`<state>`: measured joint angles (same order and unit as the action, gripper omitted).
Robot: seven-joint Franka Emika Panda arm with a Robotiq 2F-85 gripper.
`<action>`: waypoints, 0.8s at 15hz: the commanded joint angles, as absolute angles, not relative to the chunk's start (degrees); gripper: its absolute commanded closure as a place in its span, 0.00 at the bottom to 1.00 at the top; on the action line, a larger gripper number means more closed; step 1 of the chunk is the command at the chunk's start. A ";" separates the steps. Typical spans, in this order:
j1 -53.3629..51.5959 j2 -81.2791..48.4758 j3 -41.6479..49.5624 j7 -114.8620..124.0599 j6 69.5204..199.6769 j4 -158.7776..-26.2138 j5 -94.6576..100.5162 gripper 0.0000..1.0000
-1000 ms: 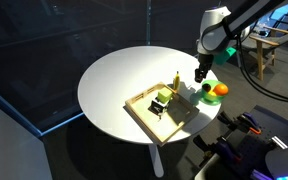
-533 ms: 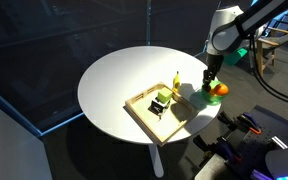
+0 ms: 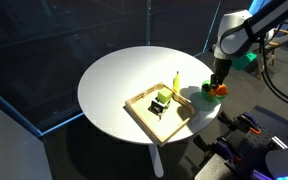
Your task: Put the apple into the bowl
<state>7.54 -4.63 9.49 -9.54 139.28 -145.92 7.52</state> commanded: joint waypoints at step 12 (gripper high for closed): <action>10.11 -3.59 11.71 -10.49 148.87 -151.98 12.96 0.23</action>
